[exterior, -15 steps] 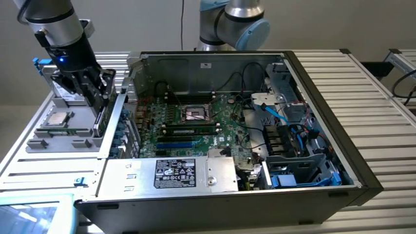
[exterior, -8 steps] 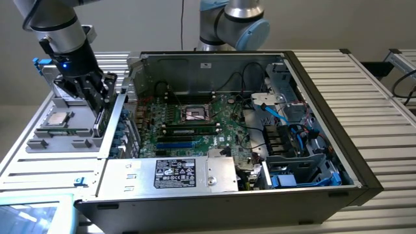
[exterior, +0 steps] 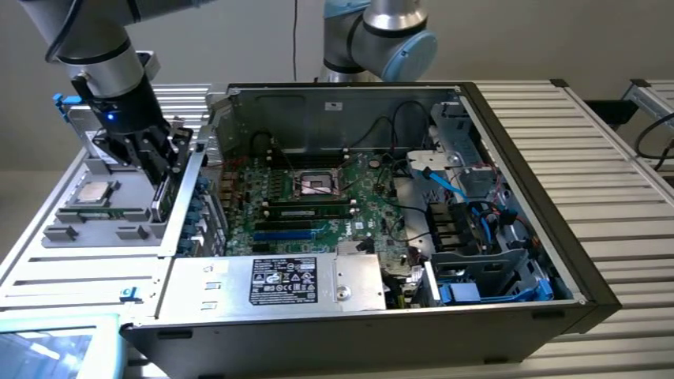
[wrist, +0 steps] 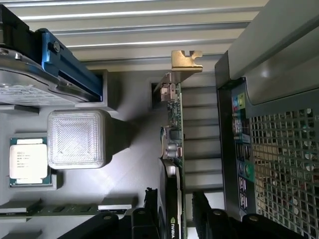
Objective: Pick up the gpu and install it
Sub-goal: 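Pick up the gpu and move the gpu toward the slot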
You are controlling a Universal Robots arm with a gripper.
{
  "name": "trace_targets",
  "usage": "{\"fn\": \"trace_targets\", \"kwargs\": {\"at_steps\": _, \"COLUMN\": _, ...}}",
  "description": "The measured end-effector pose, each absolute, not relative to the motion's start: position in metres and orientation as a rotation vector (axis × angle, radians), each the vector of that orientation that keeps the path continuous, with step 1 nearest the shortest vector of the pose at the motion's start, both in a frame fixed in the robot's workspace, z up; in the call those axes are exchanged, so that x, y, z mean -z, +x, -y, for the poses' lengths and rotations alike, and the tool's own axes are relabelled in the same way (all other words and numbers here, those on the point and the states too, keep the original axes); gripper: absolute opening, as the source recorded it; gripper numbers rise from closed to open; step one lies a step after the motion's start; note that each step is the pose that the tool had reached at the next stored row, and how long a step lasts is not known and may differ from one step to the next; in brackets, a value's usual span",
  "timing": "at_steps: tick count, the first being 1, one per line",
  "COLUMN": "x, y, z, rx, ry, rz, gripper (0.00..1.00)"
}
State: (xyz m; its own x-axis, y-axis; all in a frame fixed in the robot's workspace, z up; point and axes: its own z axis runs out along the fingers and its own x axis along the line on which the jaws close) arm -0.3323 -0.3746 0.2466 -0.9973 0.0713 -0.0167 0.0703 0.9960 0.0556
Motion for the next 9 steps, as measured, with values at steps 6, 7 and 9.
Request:
{"fn": "trace_targets", "kwargs": {"at_steps": 6, "x": -0.2443, "y": -0.3323, "z": 0.3746, "rx": -0.086, "ry": 0.111, "rz": -3.12, "gripper": 0.42}}
{"fn": "trace_targets", "kwargs": {"at_steps": 7, "x": -0.2443, "y": -0.3323, "z": 0.3746, "rx": -0.086, "ry": 0.111, "rz": -3.12, "gripper": 0.42}}
{"fn": "trace_targets", "kwargs": {"at_steps": 9, "x": -0.2443, "y": -0.3323, "z": 0.3746, "rx": -0.086, "ry": 0.111, "rz": -3.12, "gripper": 0.42}}
